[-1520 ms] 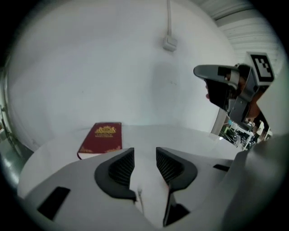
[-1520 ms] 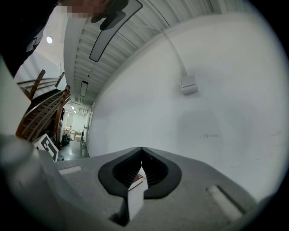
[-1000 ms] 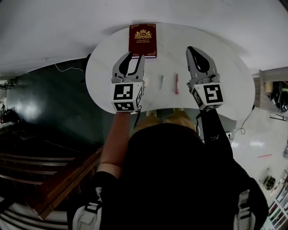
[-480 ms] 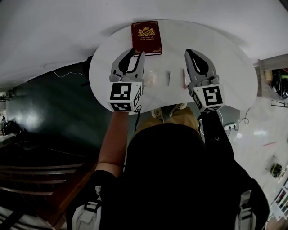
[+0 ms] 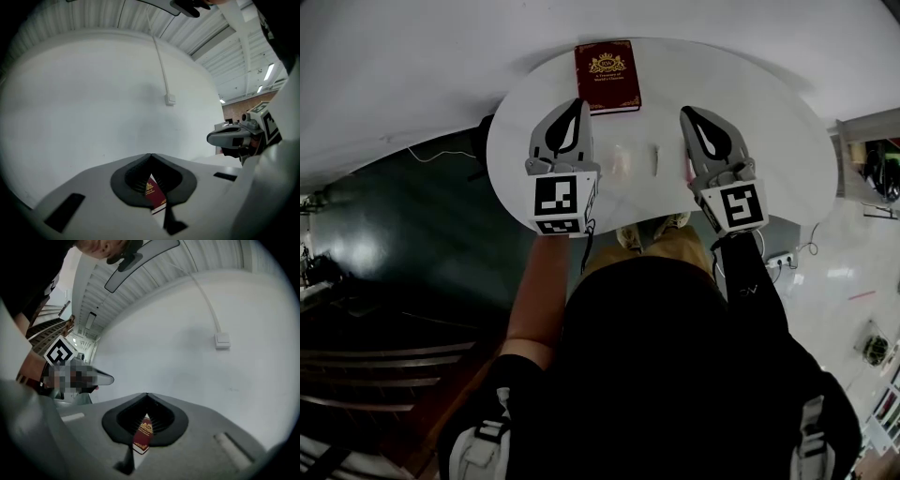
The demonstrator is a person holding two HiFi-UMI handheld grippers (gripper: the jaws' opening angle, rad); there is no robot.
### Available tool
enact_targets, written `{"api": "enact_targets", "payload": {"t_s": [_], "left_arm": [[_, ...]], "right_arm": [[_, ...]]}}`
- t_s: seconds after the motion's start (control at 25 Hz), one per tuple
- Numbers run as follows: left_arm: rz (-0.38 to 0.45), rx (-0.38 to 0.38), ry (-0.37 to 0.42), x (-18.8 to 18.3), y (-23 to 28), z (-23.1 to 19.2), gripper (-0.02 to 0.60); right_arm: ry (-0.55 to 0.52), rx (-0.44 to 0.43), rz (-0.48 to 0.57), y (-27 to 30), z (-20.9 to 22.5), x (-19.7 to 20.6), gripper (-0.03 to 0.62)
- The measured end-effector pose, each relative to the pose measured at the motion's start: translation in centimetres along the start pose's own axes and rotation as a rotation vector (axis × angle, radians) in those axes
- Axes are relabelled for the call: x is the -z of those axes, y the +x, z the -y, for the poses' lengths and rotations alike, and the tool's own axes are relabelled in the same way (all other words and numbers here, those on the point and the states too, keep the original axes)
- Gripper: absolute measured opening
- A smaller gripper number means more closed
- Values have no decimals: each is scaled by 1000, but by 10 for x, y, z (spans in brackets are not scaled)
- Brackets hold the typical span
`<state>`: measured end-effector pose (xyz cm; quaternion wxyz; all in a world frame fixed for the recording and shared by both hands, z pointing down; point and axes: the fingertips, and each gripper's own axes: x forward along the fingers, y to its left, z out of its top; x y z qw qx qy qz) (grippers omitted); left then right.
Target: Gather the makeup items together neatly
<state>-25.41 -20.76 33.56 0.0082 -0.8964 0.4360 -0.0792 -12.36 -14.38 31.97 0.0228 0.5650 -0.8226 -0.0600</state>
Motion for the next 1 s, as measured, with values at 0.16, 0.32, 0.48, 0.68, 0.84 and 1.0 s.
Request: {"api": "enact_targets", "payload": {"t_s": [0.16, 0.32, 0.48, 0.68, 0.84, 1.0], "left_arm": [[1, 1, -7, 0, -1, -3, 10], [6, 16, -35, -1, 2, -5, 9], [1, 17, -49, 1, 4, -6, 9], [8, 18, -48, 0, 7, -5, 9], [12, 13, -56, -1, 8, -5, 9], [5, 19, -52, 2, 11, -1, 9]], "right_arm": [[14, 8, -16, 2, 0, 2, 5], [-8, -17, 20, 8, -1, -9, 5], [-16, -25, 25, 10, -1, -10, 5], [-11, -12, 22, 8, 5, -10, 5], [-3, 13, 19, 5, 14, -9, 5], [-1, 22, 17, 4, 19, -8, 5]]}}
